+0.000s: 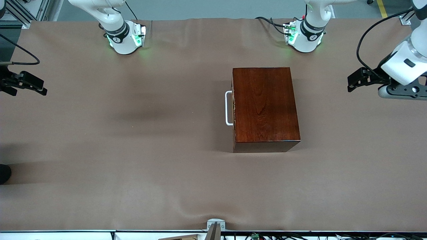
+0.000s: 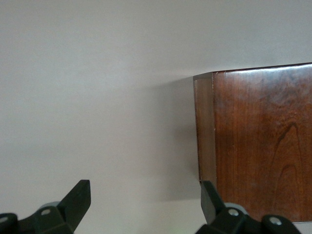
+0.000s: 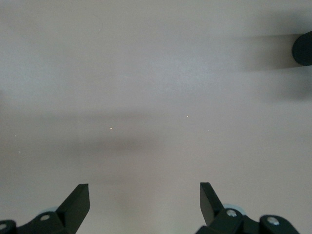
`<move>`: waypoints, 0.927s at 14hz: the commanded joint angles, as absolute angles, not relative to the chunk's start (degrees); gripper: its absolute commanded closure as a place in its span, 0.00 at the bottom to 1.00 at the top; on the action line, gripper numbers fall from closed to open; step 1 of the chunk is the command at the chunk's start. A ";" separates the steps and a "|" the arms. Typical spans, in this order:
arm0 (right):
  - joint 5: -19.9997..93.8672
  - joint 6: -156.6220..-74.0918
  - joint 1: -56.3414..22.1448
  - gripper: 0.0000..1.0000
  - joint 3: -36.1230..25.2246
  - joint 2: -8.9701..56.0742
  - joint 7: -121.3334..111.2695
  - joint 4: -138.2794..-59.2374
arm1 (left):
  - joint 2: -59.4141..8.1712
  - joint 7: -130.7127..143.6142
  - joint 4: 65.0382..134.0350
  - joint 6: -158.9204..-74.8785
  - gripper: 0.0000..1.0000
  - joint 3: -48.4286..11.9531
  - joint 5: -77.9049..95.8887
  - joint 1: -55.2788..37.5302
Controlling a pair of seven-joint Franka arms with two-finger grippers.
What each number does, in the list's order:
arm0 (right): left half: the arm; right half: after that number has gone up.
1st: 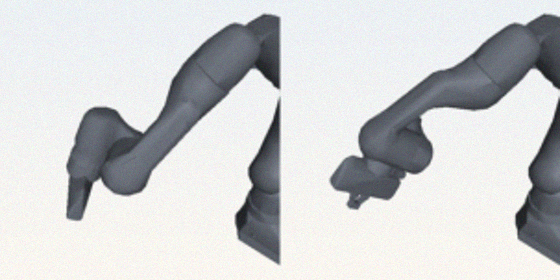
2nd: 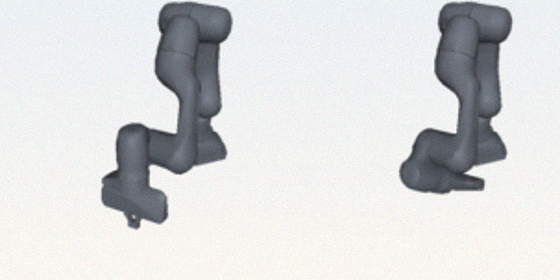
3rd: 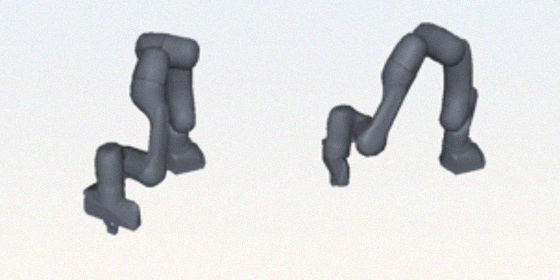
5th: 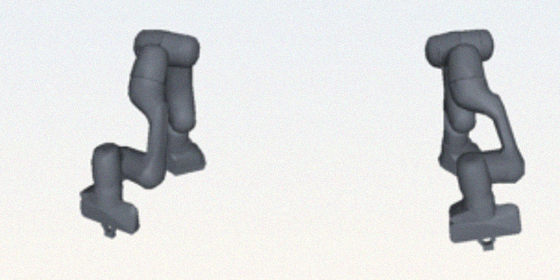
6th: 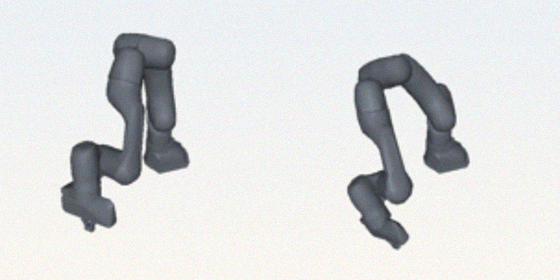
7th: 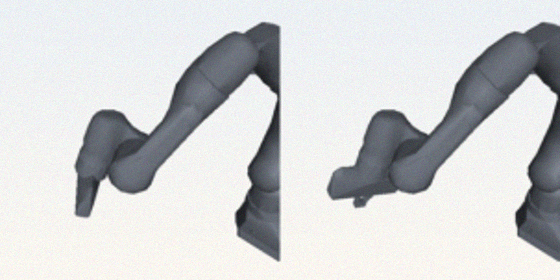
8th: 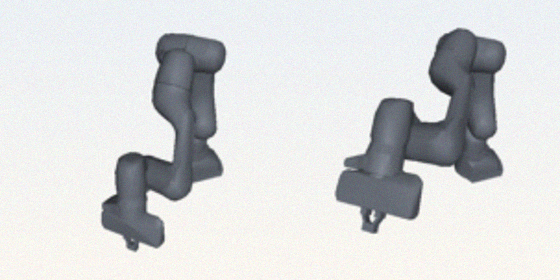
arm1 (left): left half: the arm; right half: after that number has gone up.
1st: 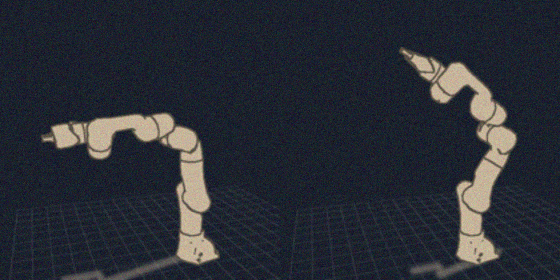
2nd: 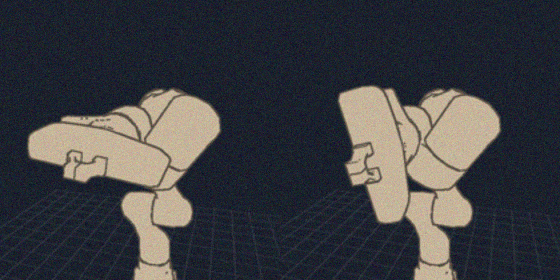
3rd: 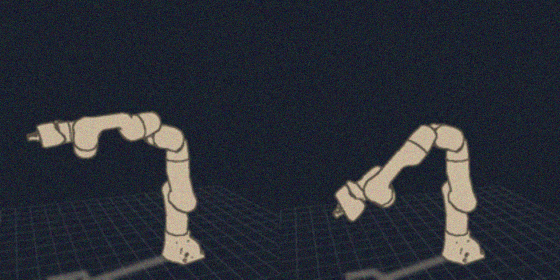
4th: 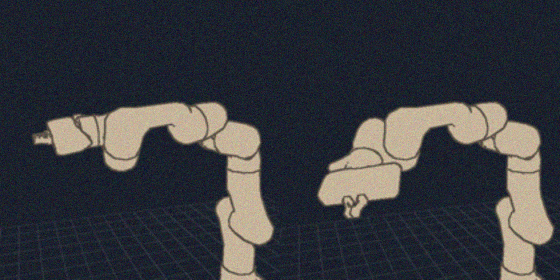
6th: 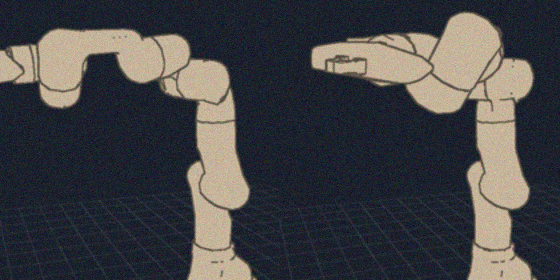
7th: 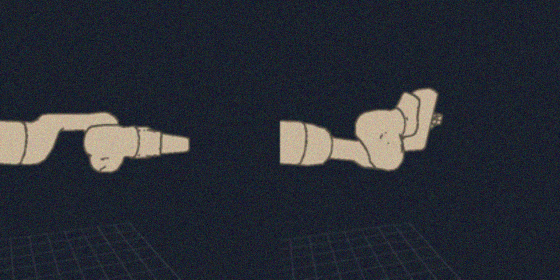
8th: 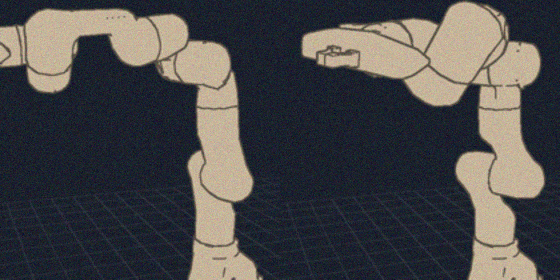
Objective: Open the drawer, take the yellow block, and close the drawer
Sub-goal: 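Move the left gripper toward the wooden box's drawer handle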
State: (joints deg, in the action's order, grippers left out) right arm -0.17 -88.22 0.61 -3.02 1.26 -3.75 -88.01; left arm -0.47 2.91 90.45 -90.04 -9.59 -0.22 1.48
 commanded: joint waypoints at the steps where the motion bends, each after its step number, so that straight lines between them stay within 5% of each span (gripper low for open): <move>1: -0.79 -88.15 0.88 0.00 -2.55 0.70 -3.08 -87.89 | -0.09 4.65 90.70 -90.62 0.00 -10.02 0.61 1.58; 5: -0.79 -88.07 0.88 0.00 -2.55 0.70 -2.99 -87.89 | -0.52 9.57 90.70 -91.31 0.00 -11.86 0.61 1.50; 9: -0.88 -88.07 0.88 0.00 -2.55 0.70 -3.08 -87.89 | -3.33 25.00 90.44 -95.79 0.00 -20.01 0.44 0.45; 13: -0.88 -88.15 0.88 0.00 -2.55 0.70 -2.99 -87.89 | -12.47 42.76 81.22 -96.24 0.00 -23.64 -1.22 -7.53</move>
State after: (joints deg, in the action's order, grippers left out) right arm -0.17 -88.22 0.59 -2.97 1.26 -3.75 -87.98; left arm -7.48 36.28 87.11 -97.04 -23.38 -0.13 -3.40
